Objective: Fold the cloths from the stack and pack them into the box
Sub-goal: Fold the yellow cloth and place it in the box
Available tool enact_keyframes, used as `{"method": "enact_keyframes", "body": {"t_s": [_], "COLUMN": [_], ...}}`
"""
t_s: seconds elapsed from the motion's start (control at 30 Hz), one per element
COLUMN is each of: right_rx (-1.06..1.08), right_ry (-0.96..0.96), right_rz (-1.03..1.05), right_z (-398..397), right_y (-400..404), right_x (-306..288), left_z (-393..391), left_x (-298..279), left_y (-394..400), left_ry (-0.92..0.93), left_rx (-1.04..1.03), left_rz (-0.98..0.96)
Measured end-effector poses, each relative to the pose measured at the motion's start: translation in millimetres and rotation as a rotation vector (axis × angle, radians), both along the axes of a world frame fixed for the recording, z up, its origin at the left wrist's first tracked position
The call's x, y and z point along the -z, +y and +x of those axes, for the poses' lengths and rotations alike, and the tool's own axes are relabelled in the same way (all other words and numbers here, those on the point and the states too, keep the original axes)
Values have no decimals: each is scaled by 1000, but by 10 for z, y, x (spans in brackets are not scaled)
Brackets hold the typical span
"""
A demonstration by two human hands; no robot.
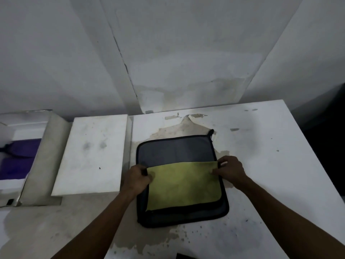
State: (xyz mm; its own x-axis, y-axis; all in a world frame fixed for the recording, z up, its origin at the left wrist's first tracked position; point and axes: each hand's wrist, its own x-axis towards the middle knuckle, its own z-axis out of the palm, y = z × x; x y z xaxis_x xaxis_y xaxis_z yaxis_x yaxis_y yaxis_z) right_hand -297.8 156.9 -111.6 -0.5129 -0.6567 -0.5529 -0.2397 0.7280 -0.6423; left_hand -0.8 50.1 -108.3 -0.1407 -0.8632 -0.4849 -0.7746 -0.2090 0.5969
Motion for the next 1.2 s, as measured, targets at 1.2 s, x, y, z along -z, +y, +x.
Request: {"method": "enact_keyframes", "body": {"t_s": [1.2], "right_rx": [-279], "right_ry": [-81], "right_rz": [-547], "right_z": [1144], "right_y": [137], "right_x": [-889], "left_z": [-338], "left_x": [-952], "left_y": [490], "left_ry": [393], "left_rx": [244], "left_rz": [-85]}}
